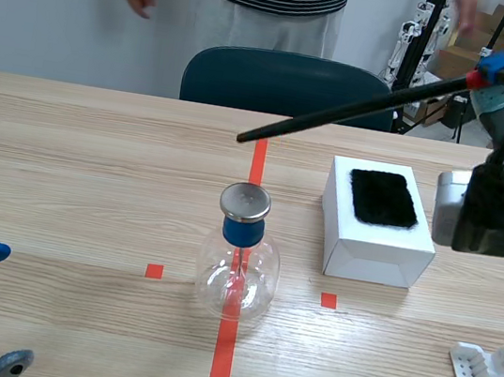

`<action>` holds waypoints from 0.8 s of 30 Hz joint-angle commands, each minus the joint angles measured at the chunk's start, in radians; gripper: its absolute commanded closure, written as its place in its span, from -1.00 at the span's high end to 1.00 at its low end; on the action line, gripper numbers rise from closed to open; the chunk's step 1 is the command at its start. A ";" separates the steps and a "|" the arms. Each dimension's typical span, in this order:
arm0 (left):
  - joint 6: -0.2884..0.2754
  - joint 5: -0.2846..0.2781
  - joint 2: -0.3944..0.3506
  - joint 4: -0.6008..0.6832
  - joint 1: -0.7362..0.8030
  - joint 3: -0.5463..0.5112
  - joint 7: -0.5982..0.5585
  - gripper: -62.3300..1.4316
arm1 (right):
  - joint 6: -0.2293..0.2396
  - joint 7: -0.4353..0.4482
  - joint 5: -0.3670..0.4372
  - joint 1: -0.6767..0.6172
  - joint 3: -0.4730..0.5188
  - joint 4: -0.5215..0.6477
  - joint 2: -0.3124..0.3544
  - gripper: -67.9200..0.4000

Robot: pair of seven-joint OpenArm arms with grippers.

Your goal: Do the electroscope experiment. hold the rod still at the electroscope

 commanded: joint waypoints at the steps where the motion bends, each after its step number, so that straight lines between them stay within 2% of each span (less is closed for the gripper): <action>1: -0.002 -0.013 -0.006 0.013 -0.003 0.000 -0.050 1.00 | -0.014 -0.011 -0.016 0.009 0.009 -0.006 -0.006 -1.00; 11: -0.002 -0.013 -0.006 0.013 -0.003 0.000 -0.050 1.00 | -0.014 -0.007 -0.090 0.006 -0.017 -0.037 -0.022 -1.00; 24: -0.002 -0.013 -0.006 0.013 -0.003 0.000 -0.050 1.00 | -0.008 0.000 -0.105 0.006 -0.017 -0.038 -0.022 -1.00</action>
